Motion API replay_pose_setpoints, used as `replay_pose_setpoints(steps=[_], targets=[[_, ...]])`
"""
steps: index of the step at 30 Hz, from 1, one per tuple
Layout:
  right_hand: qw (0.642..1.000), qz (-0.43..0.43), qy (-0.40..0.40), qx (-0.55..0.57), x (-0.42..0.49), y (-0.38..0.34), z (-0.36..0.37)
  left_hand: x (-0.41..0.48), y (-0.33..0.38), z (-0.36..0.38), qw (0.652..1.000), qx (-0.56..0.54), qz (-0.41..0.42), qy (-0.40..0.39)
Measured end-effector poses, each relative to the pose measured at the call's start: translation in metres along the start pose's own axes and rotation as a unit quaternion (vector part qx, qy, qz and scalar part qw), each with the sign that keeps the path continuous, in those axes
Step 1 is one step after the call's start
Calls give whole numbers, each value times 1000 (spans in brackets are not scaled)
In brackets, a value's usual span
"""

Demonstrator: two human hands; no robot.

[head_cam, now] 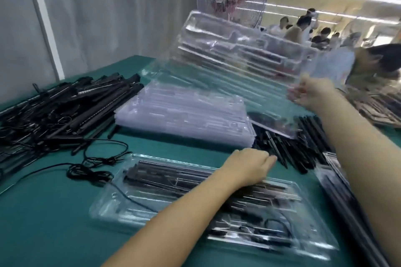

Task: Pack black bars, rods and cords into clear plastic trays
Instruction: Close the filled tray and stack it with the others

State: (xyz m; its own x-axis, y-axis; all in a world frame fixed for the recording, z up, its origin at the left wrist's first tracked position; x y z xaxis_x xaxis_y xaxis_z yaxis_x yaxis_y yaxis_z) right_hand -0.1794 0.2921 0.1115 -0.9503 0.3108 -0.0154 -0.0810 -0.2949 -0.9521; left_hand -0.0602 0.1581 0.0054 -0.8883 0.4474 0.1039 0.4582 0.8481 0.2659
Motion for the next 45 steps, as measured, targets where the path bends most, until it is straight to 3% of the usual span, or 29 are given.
replay_pose_setpoints(steps=[2, 4, 7, 9, 15, 21, 25, 29, 31, 32, 33, 35, 39, 41, 45], targets=[[999, -10, -32, -43, -3, 17, 33, 2, 2, -5, 1000, -7, 11, -1], [984, -52, -55, -159, -9, 26, 50, -2, 3, -7, 999, 24, 19, -17], [912, -121, -80, -385, -15, 34, 66, -17, 5, -8, 995, 63, 45, -61], [885, -125, -117, -432, -24, 41, 72, -30, 4, -13, 994, 58, 61, -72], [884, -18, -208, -419, -72, 61, 45, -65, -2, -27, 989, 41, 97, -107], [829, 4, -227, -511, -130, 74, 13, -86, -25, -47, 992, 23, 62, -107], [829, -56, -165, -531, -166, 54, -10, -95, -27, -59, 996, -15, 67, -61], [849, -230, -66, -472, -224, 9, -30, -106, -21, -57, 996, 9, 82, -33], [885, -203, -156, -389, -257, 13, -25, -109, -18, -56, 995, 49, 90, -14], [885, -161, -219, -378, -273, 26, -19, -110, -15, -56, 993, 66, 95, -9], [867, -136, -266, -399, -287, 41, -15, -111, -13, -54, 992, 84, 98, -12], [791, -161, -305, -505, -307, 71, -12, -111, -11, -51, 987, 124, 96, -26], [652, -250, -268, -664, -323, 126, -7, -108, -7, -56, 983, 164, 87, -14], [631, -231, -232, -703, -310, 137, -15, -108, -5, -60, 981, 173, 88, -2], [634, -115, -269, -716, -285, 160, -36, -109, -3, -60, 978, 185, 100, 13]])
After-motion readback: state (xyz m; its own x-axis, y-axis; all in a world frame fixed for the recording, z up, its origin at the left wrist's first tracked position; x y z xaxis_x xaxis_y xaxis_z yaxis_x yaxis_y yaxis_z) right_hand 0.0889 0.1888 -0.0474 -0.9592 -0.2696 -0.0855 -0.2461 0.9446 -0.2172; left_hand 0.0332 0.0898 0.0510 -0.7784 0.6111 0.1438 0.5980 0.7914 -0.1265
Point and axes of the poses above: each hand's wrist, its own x-axis towards the middle knuckle, its own z-axis out of the palm, y = z × x, the point moved 10 cm from there along x, towards the middle knuckle, and after that the axes turned 14 degrees about x, right-handed, at the moved point
